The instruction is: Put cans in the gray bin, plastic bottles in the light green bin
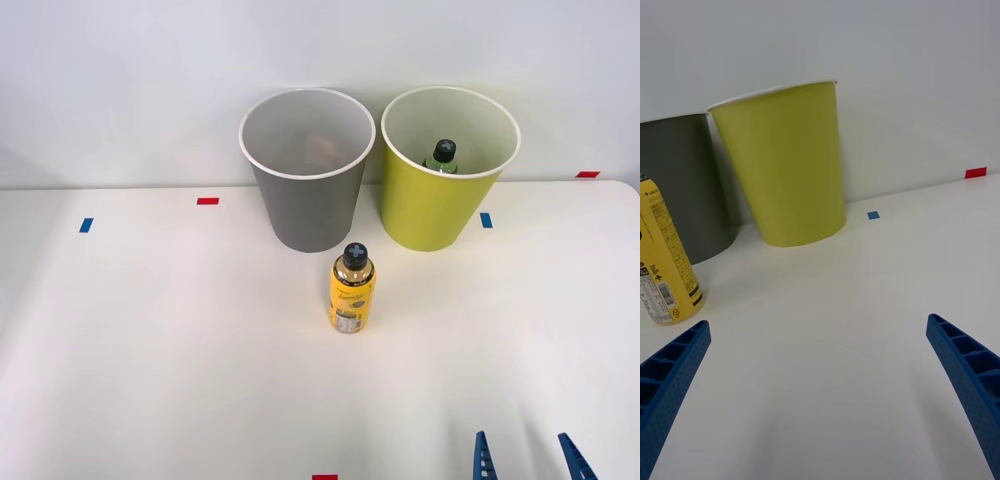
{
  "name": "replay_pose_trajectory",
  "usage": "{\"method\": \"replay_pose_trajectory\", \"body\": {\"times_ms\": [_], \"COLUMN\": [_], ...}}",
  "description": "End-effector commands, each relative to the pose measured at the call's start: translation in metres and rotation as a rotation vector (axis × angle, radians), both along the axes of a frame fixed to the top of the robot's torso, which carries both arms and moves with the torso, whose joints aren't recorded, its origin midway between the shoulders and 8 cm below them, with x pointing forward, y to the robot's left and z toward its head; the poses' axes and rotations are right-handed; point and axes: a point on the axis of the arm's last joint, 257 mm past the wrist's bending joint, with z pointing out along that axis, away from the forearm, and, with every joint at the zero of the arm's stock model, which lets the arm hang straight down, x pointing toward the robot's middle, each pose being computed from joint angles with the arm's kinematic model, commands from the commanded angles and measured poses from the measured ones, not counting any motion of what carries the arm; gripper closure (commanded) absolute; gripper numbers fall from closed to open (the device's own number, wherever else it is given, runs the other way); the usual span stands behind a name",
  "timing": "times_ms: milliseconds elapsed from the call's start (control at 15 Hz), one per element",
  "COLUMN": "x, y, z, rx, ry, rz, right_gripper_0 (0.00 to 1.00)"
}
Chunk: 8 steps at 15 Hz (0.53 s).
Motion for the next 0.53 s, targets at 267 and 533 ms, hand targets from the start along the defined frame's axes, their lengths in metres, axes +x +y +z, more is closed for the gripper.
{"method": "replay_pose_trajectory", "body": {"times_ms": [267,533], "x": [-0.004,-0.002], "y": [0.011,0.025], "z": [-0.004,0.019], "rx": [-0.019,-0.047], "ry": [0.008,-0.040], "rz": [0.033,0.085], "right_gripper_0": [0.00,0.00]}}
